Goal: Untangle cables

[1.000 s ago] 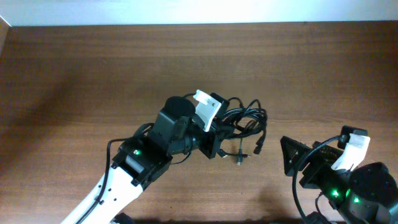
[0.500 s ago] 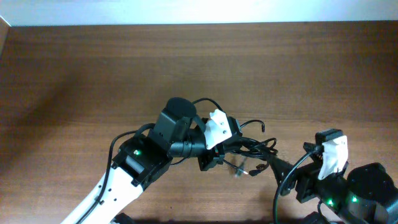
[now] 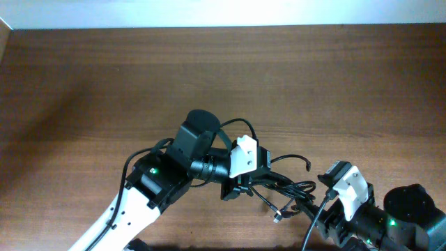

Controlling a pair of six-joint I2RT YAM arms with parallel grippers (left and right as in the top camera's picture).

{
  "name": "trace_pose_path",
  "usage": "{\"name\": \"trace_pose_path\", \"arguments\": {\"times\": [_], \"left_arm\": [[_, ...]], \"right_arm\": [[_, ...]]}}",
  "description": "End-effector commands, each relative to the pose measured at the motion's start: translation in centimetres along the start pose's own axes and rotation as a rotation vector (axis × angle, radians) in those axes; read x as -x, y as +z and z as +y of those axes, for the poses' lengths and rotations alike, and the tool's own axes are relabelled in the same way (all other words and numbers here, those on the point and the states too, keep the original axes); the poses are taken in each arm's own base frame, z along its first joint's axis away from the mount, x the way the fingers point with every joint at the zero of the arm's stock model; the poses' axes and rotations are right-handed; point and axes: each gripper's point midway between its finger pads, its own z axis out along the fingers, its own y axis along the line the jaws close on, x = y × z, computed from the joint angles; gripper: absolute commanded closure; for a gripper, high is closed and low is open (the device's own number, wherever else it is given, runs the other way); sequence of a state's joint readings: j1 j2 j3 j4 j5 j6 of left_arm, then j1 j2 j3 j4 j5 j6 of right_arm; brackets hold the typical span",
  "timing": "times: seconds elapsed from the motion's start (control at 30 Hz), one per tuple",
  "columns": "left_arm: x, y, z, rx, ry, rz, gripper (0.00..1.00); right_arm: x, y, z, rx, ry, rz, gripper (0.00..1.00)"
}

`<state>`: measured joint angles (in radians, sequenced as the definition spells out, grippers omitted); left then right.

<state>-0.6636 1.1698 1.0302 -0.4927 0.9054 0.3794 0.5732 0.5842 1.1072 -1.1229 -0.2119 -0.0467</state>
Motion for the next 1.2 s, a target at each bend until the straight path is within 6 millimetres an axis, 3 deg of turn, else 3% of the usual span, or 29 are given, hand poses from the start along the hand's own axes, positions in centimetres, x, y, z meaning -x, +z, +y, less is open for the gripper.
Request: {"name": "trace_pose_path", "arguments": {"times": [0.0,0.03,0.07,0.1,0.23,0.27,0.3,0.33,0.57,0.6,0.7,1.07,1.1,1.17], "left_arm": [[0.8,-0.2,-1.2,-0.065,0.032,-0.037,1.00],[0.8,-0.2,-1.1,-0.059,0.033,-0.035,1.00],[0.7,-0.2,-0.9,-0.043,0.032,-0.028,1.00],[0.6,-0.2,-0.6,-0.030,0.032,-0.023,1.00],[0.4,-0.2,-0.2,-0.006,0.030,-0.013,1.00],[0.4,-0.2,-0.2,-0.006,0.030,-0.013,0.68],[0.4,-0.2,-0.2,-0.006,0.031,-0.013,0.23],[0.4,-0.2,-0.2,-0.004,0.031,-0.012,0.01],[-0.8,-1.4,3.9,0.269,0.048,0.080,0.01],[-1.0,-1.8,4.0,0.293,0.142,0.111,0.01],[-1.7,-2.2,3.2,0.263,0.343,0.170,0.06],[-0.5,-0.1,-1.2,0.070,0.519,0.093,0.11],[-0.4,0.1,-1.5,0.060,0.526,0.090,0.16],[-0.3,0.3,-1.7,0.054,0.530,0.089,0.58]], "right_arm": [[0.4,-0.2,0.5,0.026,-0.006,-0.014,0.65],[0.4,-0.2,0.5,0.026,-0.006,-0.014,0.82],[0.4,-0.2,0.5,0.026,-0.006,-0.014,0.92],[0.4,-0.2,0.5,0.026,-0.005,-0.014,0.96],[0.4,-0.2,0.5,0.026,-0.002,-0.014,0.96],[0.4,-0.2,0.5,0.026,-0.002,-0.013,0.96],[0.4,-0.2,0.5,0.026,-0.002,-0.013,0.96],[0.4,-0.2,0.5,0.026,-0.002,-0.013,0.96],[-1.3,-0.3,0.6,0.028,0.013,0.054,0.96],[-1.4,-0.3,0.6,0.029,0.014,0.059,0.96],[-1.9,-0.3,0.6,0.030,0.018,0.077,0.96],[-2.5,-0.4,1.8,0.098,0.047,0.103,0.96],[-2.5,-0.4,1.8,0.098,0.047,0.103,0.96],[-2.5,-0.4,1.8,0.098,0.048,0.104,0.96]]}}
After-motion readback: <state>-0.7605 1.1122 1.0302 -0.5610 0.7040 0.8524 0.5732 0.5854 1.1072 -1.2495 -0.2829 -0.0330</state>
